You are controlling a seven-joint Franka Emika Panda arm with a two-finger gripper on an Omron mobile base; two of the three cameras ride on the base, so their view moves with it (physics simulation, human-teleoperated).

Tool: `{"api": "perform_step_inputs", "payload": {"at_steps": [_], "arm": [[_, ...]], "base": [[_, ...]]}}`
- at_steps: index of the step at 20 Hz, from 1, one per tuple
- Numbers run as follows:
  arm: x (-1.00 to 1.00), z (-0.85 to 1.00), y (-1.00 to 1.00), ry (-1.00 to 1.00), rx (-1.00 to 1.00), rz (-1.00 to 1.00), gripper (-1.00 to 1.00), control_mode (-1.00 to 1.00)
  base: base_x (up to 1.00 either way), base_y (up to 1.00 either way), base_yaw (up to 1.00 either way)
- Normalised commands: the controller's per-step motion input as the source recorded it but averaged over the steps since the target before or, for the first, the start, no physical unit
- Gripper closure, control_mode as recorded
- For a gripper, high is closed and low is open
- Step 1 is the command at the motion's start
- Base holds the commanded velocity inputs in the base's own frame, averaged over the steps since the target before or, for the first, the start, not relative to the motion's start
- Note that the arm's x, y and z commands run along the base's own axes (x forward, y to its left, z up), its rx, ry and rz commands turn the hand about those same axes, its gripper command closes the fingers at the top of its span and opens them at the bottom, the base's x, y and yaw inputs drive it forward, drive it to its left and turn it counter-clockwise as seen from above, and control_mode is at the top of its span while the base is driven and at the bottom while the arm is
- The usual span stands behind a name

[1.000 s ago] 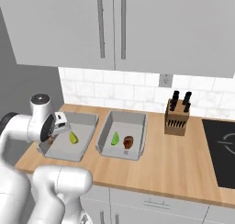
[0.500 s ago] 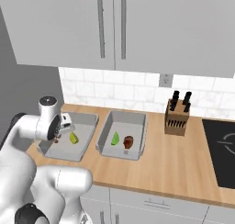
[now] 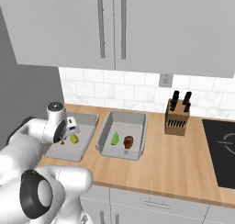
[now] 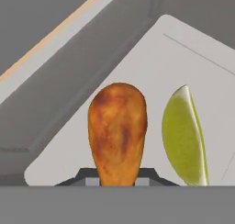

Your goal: Place one lemon wedge and one chicken drumstick in each tupperware on the nearby counter, to pack two identical lunches.

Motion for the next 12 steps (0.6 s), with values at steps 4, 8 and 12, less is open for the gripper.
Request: {"api": "perform_step_inputs", "payload": {"at_steps": [4,8,12], "arm": [[0.40,-0.34,0.15,0.00,0.00,0.00,-1.00,-1.00],[0.39,-0.11,0.08,-0.01,0.00,0.00,-1.00,-1.00],[0.15,0.00,0.00,-0.08,0.00,0.00,-1.00,-1.00]], "base": [[0.00,0.00,0.00],[0.00,0.00,0.00],[0.00,0.00,0.00]]}}
